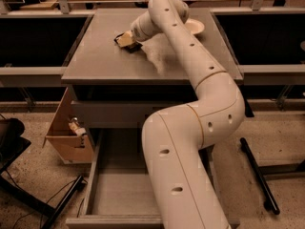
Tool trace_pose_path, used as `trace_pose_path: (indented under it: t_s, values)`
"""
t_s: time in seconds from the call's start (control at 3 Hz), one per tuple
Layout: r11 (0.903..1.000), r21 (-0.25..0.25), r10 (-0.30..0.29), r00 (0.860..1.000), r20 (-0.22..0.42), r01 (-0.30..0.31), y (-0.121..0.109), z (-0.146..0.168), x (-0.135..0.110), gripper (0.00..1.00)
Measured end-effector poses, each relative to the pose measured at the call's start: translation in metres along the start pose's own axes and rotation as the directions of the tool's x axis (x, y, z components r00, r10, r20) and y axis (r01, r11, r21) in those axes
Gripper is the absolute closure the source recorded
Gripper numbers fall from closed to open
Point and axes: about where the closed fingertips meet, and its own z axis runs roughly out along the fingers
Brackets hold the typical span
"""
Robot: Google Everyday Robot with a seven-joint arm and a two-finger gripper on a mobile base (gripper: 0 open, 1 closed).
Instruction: Place rxbar chocolate into middle drawer
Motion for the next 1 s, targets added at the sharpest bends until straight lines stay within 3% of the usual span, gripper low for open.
trace_pose_path:
  t_s: [0.33, 0.67, 1.0]
  values:
    - [0.9991, 0.018, -0.039, 0.999, 0.026, 0.039, -0.012, -0.02, -0.004, 1.0]
    - [0.9921, 0.103, -0.076, 0.996, 0.044, 0.071, -0.043, -0.075, -0.009, 1.0]
    - [0.9726, 0.219, -0.103, 0.989, 0.104, 0.079, -0.066, -0.161, -0.025, 1.0]
